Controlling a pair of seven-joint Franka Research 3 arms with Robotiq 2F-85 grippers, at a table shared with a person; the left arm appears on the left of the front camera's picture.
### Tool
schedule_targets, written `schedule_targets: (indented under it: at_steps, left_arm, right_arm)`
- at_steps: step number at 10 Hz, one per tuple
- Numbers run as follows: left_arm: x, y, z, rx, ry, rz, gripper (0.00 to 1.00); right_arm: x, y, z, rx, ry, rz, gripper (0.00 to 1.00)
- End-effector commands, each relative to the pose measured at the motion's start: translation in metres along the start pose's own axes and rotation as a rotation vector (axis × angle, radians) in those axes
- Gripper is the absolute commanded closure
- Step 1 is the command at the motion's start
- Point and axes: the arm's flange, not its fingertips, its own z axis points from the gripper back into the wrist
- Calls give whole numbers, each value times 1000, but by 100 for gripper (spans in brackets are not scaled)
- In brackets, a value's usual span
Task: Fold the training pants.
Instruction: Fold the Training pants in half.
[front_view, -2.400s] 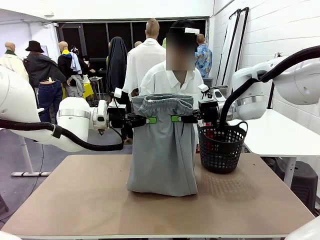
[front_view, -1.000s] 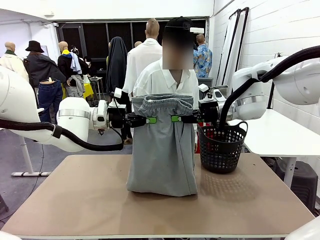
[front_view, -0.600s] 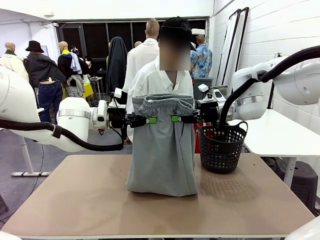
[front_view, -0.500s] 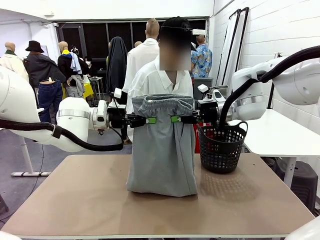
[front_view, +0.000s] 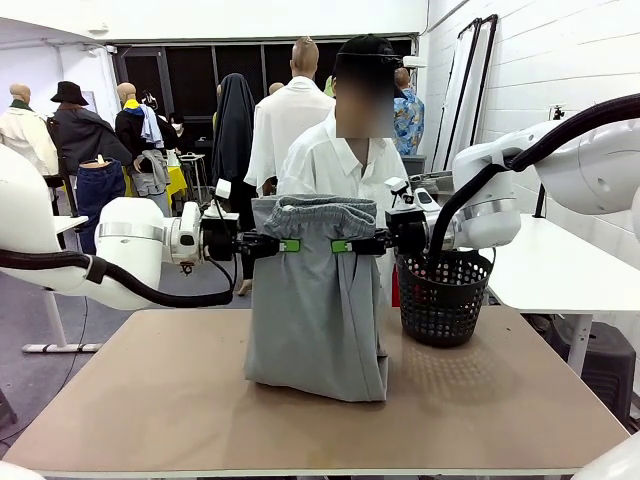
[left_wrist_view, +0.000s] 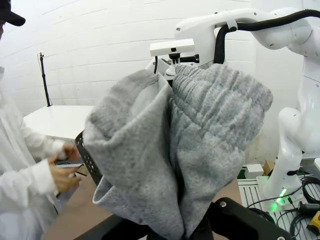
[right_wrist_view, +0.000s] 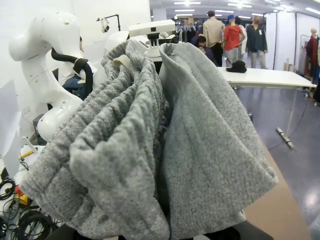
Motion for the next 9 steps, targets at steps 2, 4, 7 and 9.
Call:
schedule_targets:
  at_steps: [2,4,7,9]
  left_arm:
    - [-9,-13,14,-25,26,80,100]
    - [-14,-11,12,-26,27,99,100]
    - [-11,7,1,-14,7,76,100]
    - [-1,20,-14,-15,-3,50,100]
  right_arm:
    - [-1,3,-6,8,-44,-63,100]
    - [-4,-5,-8,20,-45,-80,100]
    - [4,-28,0,27,-33,-72,100]
    - [20,-44,9,25,8,-41,100]
